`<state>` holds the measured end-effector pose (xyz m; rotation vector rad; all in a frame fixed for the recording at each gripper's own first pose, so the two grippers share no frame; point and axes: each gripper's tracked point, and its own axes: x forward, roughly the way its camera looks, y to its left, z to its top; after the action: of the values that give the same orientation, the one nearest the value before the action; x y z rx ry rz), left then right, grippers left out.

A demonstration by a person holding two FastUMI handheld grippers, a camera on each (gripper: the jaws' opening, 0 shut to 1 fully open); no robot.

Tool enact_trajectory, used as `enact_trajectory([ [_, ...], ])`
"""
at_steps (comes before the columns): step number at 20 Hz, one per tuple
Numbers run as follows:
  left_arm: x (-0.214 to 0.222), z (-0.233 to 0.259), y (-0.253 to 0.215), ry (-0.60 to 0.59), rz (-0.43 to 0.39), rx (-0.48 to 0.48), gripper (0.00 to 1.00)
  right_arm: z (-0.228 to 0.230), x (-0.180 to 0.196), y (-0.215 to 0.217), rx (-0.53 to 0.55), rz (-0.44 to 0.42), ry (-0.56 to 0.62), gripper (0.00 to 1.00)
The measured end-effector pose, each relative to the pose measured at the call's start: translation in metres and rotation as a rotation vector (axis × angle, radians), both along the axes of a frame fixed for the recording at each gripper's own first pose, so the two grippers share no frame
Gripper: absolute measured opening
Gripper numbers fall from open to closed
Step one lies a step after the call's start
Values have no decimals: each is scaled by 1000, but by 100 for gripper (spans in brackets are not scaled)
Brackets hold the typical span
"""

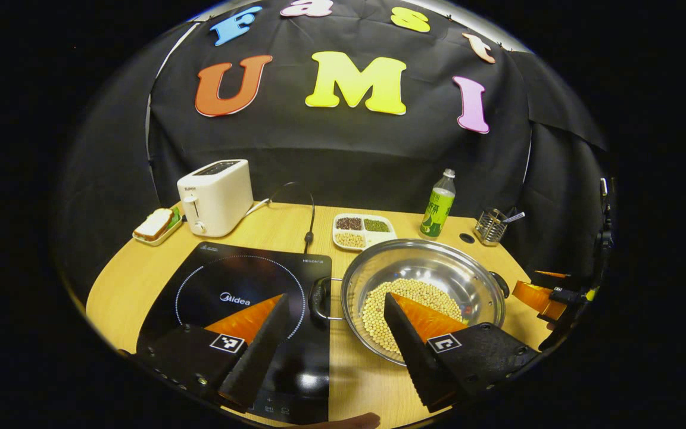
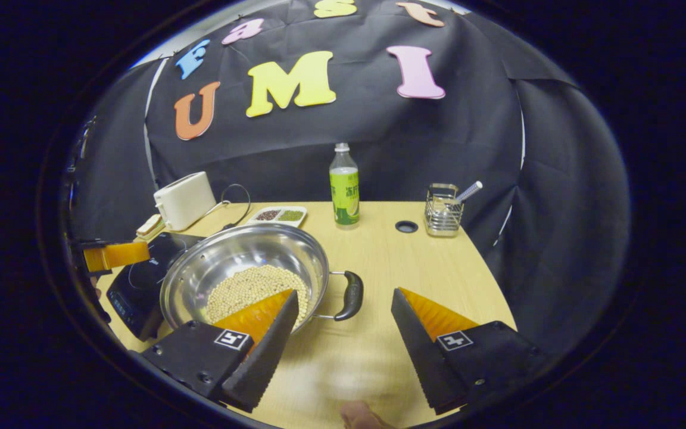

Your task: First push the handle of the pot to place it horizontally, then grasp the pot with both hands and set it on the induction cooktop.

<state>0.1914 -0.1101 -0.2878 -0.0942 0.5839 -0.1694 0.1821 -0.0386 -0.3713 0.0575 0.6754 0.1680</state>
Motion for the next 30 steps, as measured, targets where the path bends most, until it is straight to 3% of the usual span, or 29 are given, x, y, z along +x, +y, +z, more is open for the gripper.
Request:
enact_trajectory([
  [5, 19, -27, 2, 66, 8, 5, 95, -9, 21, 7, 20, -41, -1, 98],
  [8, 30, -45, 2, 122, 3, 8, 95, -22, 34, 13, -40, -48, 34, 98],
  [9, 33, -49, -5, 146, -13, -13, 93, -27, 37, 11, -66, -62, 57, 98],
  [10, 34, -53, -12, 169, -28, -38, 83, -31, 39, 11, -70, -80, 70, 98],
  [12, 42, -61, -13, 169, -24, -30, 76, -35, 42, 23, -12, -102, 88, 99],
  [13, 42, -62, -13, 169, -29, -20, 75, -38, 42, 29, 17, -109, 103, 99],
  [14, 42, -64, -14, 175, -33, -15, 90, -43, 42, 28, 16, -119, 115, 98],
  [15, 44, -64, -12, 170, -26, 1, 75, -46, 41, 28, 8, -117, 129, 96],
  [17, 48, -65, -13, 161, -21, 16, 72, -47, 42, 28, 7, -107, 136, 87],
  [18, 50, -67, -12, 159, -12, 18, 86, -47, 44, 25, 4, -111, 135, 85],
  [19, 50, -67, -13, 156, -8, 23, 70, -48, 45, 25, 6, -113, 137, 89],
  [21, 48, -68, -13, 161, -18, 43, 68, -50, 46, 19, -11, -133, 135, 82],
  [22, 47, -69, -13, 159, -31, 69, 69, -52, 44, 16, -12, -149, 137, 72],
  [25, 51, -73, -8, 146, -35, 164, 69, -50, 43, 17, -21, -139, 137, 66],
  [26, 50, -78, -9, 143, -32, 160, 53, -52, 44, 17, -20, -138, 138, 66],
  [27, 52, -73, -9, 138, -38, 153, 75, -51, 43, 16, -20, -140, 140, 66],
  [28, 52, -72, -9, 135, -45, 144, 64, -52, 43, 17, -22, -137, 140, 66],
  [29, 54, -73, -9, 132, -48, 132, 75, -51, 43, 17, -21, -134, 138, 66],
  [30, 54, -73, -10, 129, -51, 127, 61, -51, 42, 16, -16, -134, 137, 66],
])
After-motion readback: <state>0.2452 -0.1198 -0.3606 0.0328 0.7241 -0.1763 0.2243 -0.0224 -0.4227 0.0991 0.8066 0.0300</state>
